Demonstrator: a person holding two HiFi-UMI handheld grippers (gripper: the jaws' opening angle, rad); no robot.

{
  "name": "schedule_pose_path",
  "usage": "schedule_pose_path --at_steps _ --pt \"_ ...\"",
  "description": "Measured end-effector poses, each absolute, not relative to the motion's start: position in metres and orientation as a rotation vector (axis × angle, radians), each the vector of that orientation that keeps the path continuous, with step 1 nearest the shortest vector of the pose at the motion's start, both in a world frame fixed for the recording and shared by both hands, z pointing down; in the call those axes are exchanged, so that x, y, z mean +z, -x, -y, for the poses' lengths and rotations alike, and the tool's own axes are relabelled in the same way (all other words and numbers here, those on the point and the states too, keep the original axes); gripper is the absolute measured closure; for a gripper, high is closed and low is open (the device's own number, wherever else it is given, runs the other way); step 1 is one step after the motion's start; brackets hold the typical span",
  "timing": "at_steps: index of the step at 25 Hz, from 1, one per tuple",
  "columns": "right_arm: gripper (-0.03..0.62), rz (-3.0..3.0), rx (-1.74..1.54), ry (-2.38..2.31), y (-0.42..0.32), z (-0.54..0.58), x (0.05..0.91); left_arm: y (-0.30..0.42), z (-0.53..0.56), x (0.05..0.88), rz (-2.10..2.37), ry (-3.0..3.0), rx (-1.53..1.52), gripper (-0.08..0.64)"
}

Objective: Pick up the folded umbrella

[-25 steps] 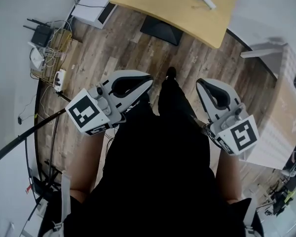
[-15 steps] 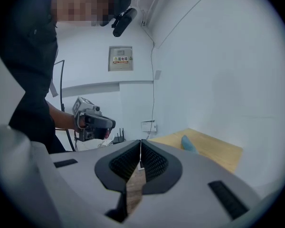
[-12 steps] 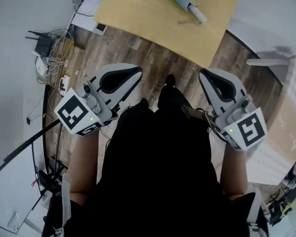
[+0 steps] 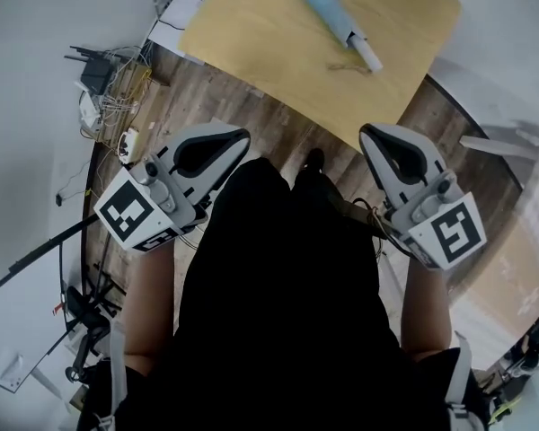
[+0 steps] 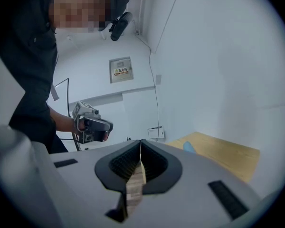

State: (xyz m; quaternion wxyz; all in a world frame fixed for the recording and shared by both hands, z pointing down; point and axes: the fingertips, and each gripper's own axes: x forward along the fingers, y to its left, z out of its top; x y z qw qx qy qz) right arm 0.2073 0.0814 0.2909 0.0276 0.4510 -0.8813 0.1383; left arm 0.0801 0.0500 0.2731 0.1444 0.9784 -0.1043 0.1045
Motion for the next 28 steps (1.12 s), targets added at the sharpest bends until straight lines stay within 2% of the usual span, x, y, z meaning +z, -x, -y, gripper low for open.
schedule_pose_path --at_steps 14,28 --pt "0.574 2.628 0.406 -1.347 -0.194 -0.002 0.298 -0.058 0.066 0.283 0.28 -2.816 0.155 0.549" --pt "0.572 2.421 0.556 -1.255 -0.14 0.121 0.296 0.042 0.227 0.298 0.385 -2.745 -0.036 0.549"
